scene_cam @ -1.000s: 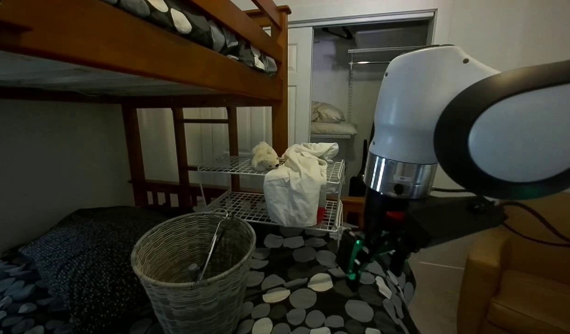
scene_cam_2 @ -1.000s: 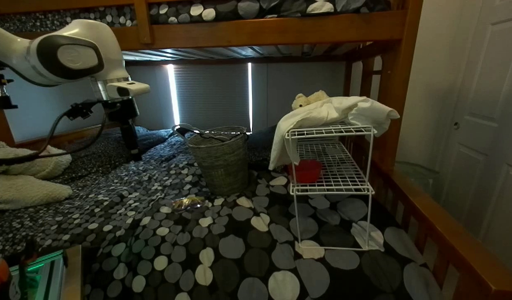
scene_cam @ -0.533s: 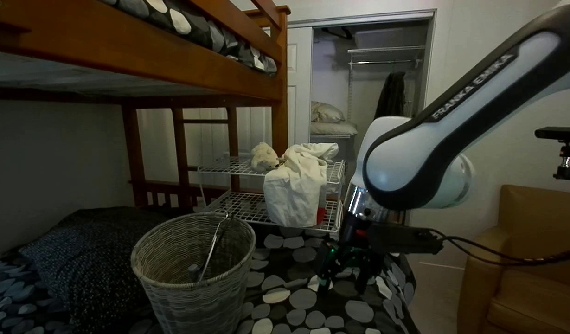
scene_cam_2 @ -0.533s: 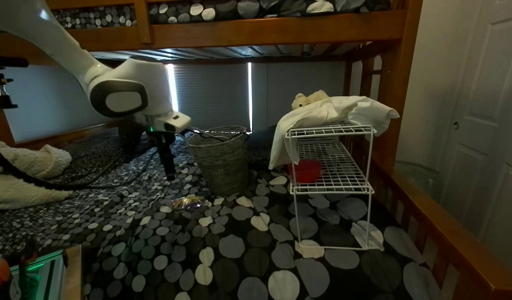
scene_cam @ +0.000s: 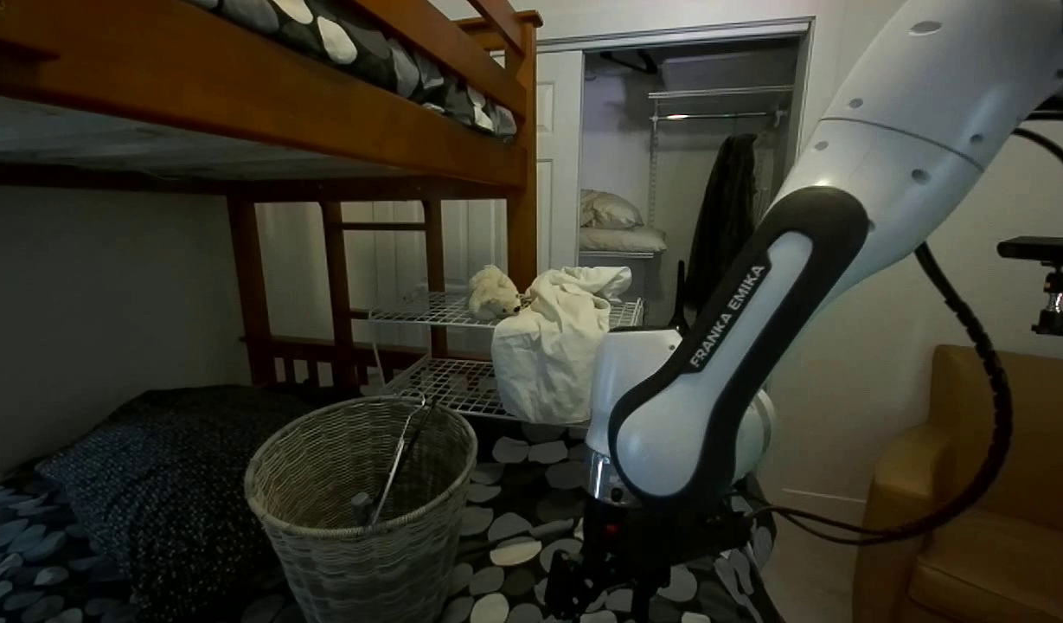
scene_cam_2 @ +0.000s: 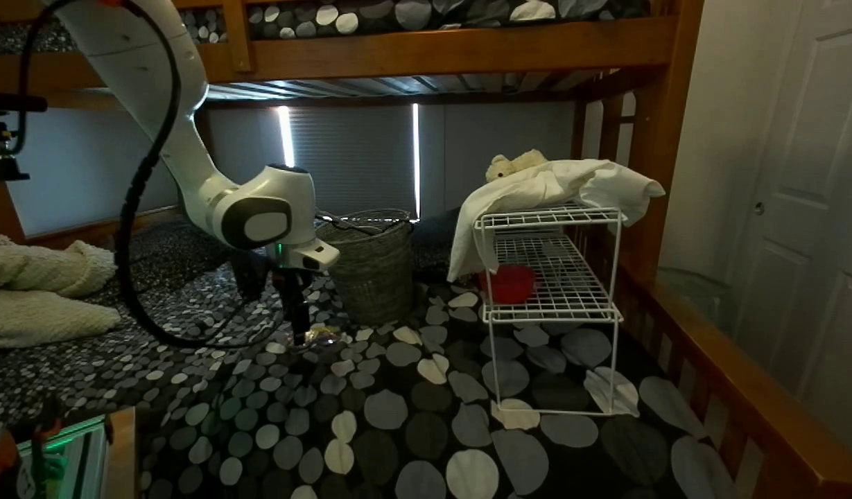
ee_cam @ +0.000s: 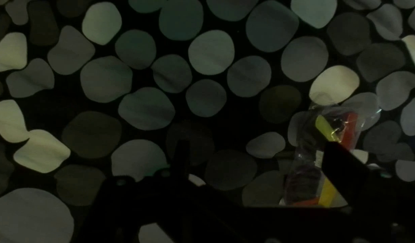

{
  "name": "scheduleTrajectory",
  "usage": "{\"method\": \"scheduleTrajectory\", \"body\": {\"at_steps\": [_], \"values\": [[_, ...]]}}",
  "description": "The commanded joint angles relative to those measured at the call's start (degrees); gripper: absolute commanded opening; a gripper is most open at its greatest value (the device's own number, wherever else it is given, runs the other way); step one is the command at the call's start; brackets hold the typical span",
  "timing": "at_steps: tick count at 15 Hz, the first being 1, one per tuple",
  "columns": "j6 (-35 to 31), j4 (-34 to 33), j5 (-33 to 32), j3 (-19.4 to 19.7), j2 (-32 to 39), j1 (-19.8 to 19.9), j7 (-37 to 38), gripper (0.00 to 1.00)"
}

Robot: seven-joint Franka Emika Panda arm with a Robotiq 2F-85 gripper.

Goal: Put the glasses in the basket

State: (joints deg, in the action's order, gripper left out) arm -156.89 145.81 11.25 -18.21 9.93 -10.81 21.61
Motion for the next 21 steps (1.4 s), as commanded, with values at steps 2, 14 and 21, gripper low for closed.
{"method": "scheduleTrajectory", "body": {"at_steps": [2,14,21], "values": [[0.2,-2.2,-1.1,2.9,2.6,-2.9,1.0,1.0],[-12.3,-5.1,8.1,-0.4,9.6,-10.9,6.6,1.0],[-15.7,-6.8,5.2,7.2,13.7,-18.5,14.1,0.49]]}}
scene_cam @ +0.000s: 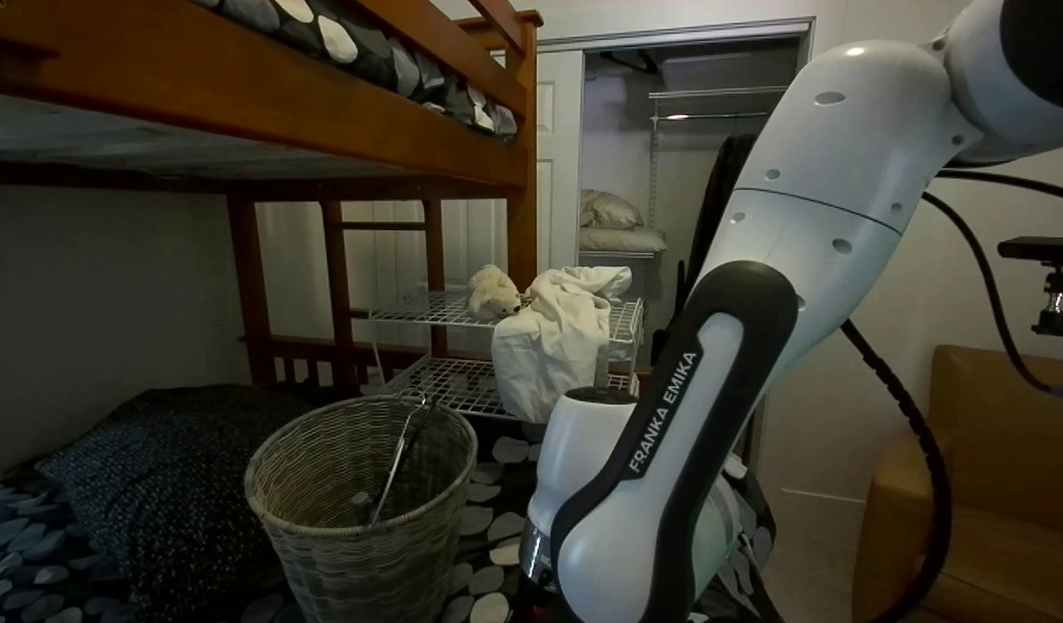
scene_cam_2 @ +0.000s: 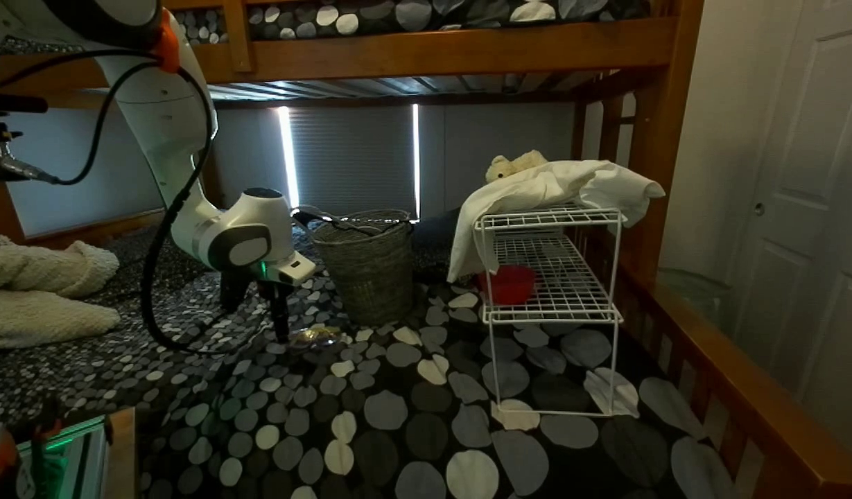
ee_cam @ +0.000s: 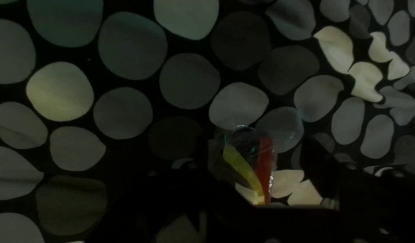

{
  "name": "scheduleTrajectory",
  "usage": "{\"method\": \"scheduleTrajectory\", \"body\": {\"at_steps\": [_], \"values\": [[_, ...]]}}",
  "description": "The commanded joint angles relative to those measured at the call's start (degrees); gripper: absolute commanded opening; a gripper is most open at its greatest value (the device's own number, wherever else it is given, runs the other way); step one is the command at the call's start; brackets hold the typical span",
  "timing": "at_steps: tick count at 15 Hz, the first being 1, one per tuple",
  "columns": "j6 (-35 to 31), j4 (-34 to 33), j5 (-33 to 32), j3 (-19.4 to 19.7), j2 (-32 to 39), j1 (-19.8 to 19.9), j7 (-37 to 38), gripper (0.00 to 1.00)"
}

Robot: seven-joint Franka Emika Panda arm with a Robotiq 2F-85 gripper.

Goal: Put the glasses in the basket

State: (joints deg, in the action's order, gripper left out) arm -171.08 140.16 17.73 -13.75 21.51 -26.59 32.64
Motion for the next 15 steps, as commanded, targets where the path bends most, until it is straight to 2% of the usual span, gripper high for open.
{"method": "scheduleTrajectory", "body": {"at_steps": [1,6,7,12,13,14,15], "values": [[-1.8,-1.7,-1.0,2.7,2.9,-2.7,3.0,0.4],[-2.1,-3.8,-0.1,1.3,5.7,-1.3,1.1,0.02],[-1.8,-4.1,0.0,1.3,6.0,-1.2,0.9,0.0],[-1.0,-4.3,0.4,0.6,5.8,-0.5,0.3,0.0],[-0.2,-4.0,0.2,0.3,5.1,-0.4,0.0,0.08],[0.4,-3.2,0.3,-0.5,3.9,0.1,-0.7,0.27],[0.4,-2.9,0.4,-1.2,3.2,0.4,-1.3,0.34]]}}
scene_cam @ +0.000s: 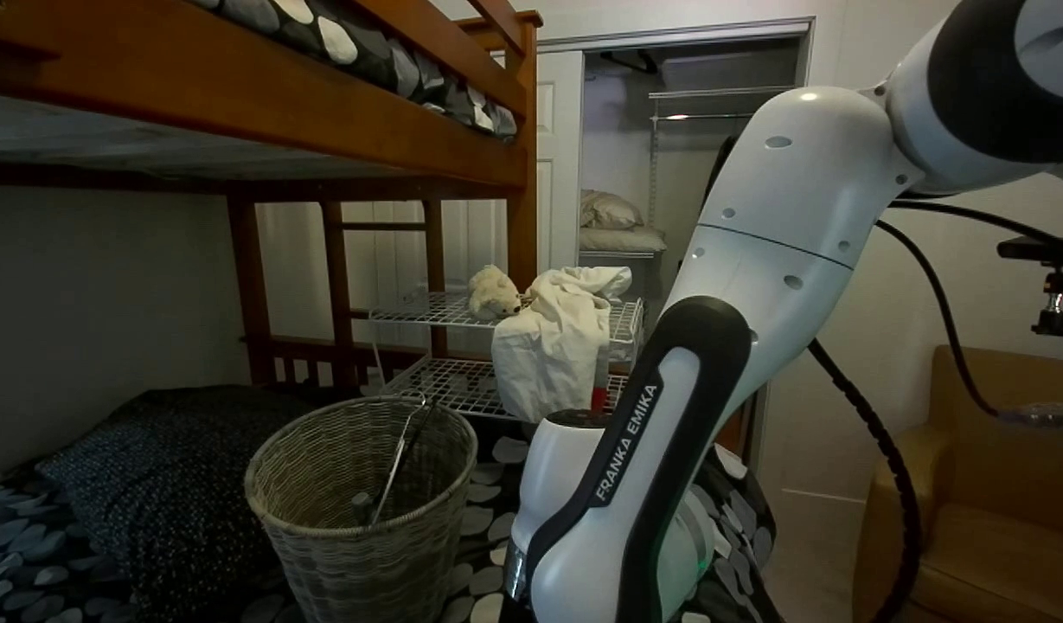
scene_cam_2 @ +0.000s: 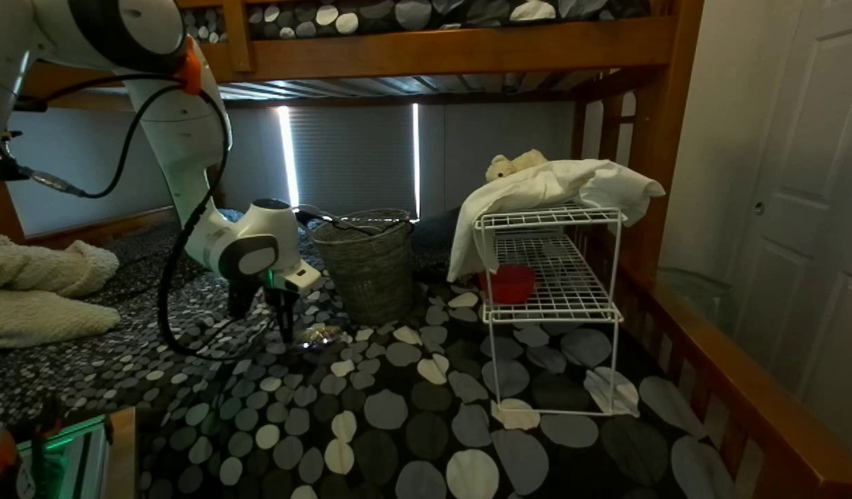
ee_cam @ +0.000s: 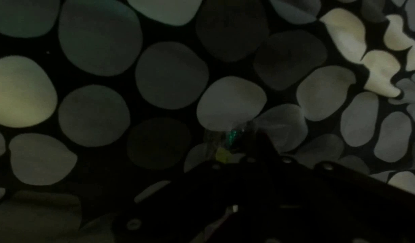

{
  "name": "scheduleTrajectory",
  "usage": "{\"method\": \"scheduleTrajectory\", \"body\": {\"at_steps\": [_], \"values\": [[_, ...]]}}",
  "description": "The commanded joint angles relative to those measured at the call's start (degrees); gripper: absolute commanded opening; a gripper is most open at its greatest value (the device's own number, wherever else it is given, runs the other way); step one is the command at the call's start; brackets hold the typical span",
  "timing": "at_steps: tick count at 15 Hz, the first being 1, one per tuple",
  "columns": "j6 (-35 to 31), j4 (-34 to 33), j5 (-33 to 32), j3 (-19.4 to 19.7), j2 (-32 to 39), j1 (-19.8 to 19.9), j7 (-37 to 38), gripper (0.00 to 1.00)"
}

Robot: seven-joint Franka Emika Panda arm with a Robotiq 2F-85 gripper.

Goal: Put the glasses in the basket

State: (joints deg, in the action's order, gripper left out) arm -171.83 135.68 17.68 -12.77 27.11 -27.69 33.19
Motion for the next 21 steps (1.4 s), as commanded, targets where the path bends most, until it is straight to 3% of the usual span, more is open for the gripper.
{"method": "scheduleTrajectory", "body": {"at_steps": [1,5,8,10,11,13,21], "values": [[1.2,1.8,0.8,-3.1,-2.9,2.0,-2.5,0.4],[-0.6,0.4,1.0,-3.7,-0.7,2.0,-3.1,0.72],[-1.8,-0.4,0.1,-1.7,1.0,0.4,-2.4,0.94],[-2.5,-0.9,-0.1,-0.8,2.1,-0.1,-2.1,1.0],[-2.9,-1.1,-0.1,-0.4,2.5,-0.4,-2.0,0.66],[-4.0,-1.4,0.1,-0.1,3.3,-0.5,-2.1,0.7],[-4.4,-1.2,0.6,-0.2,3.4,0.0,-2.5,0.08]]}}
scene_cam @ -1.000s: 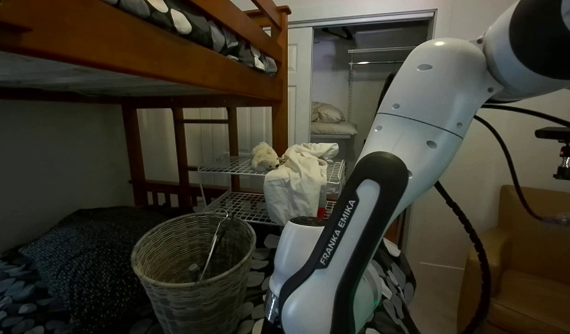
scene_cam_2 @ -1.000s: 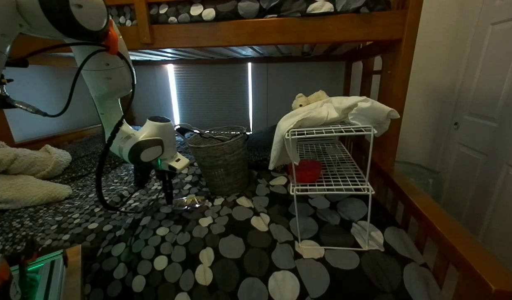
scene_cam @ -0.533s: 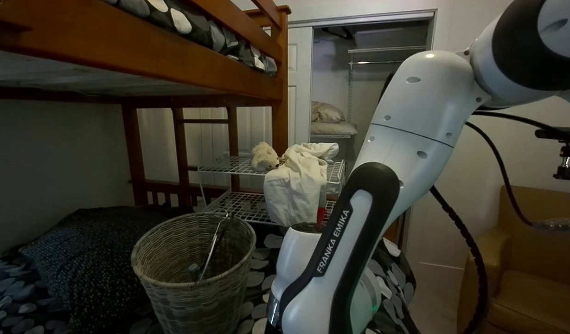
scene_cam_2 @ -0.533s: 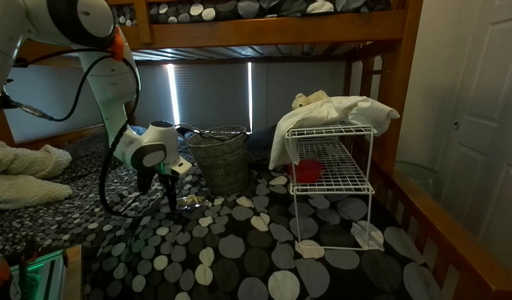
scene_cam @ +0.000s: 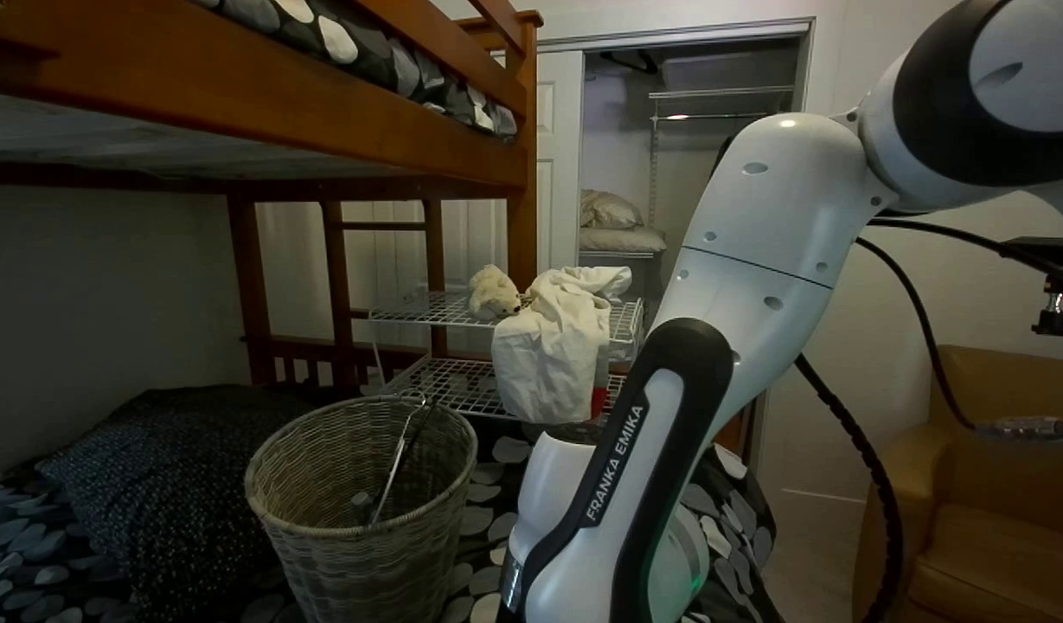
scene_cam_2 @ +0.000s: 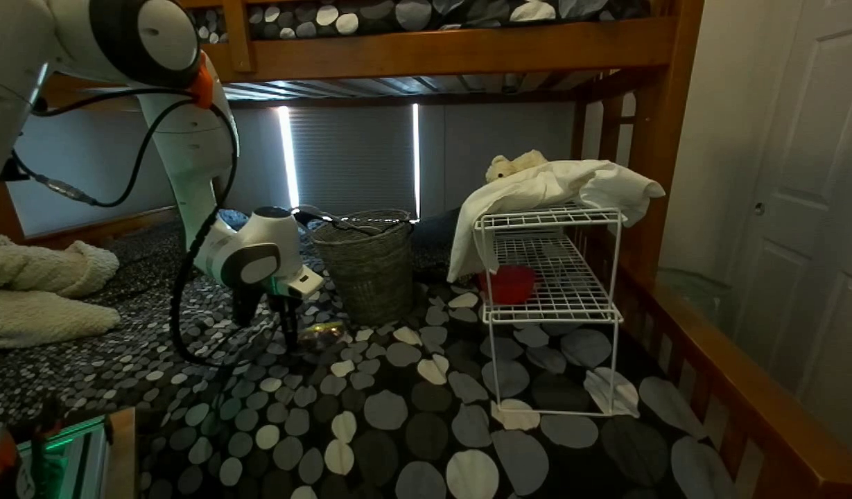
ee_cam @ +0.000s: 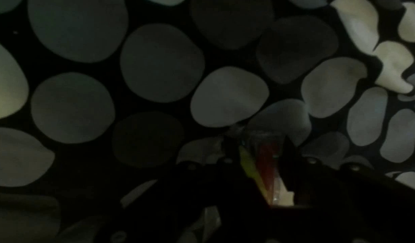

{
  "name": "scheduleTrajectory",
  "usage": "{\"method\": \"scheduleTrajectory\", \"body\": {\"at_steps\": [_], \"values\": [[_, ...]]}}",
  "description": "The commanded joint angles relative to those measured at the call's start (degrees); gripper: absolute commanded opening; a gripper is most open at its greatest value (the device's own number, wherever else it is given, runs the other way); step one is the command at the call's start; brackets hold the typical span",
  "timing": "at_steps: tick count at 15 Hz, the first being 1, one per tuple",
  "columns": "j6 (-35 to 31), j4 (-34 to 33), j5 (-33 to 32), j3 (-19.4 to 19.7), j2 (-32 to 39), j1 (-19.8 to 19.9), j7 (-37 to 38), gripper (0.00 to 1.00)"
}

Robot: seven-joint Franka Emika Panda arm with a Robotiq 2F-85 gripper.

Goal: Put the glasses in the basket

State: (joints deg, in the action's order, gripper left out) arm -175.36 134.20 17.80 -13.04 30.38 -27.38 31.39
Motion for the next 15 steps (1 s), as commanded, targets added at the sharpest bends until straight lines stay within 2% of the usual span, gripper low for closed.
{"method": "scheduleTrajectory", "body": {"at_steps": [1,3,6,7,10,15], "values": [[-0.4,0.7,0.7,-0.5,-0.6,0.2,-0.9,0.03],[0.4,1.7,1.0,-2.2,-2.6,1.4,-1.6,0.06],[-0.2,4.5,3.7,-8.4,-7.5,6.2,-3.9,0.0],[-2.5,6.0,5.0,-8.8,-9.7,6.7,-3.1,0.03],[-6.7,8.6,9.5,-9.2,-14.8,10.2,-0.7,0.03],[-12.3,12.9,17.5,-13.0,-23.8,19.0,0.8,0.03]]}}
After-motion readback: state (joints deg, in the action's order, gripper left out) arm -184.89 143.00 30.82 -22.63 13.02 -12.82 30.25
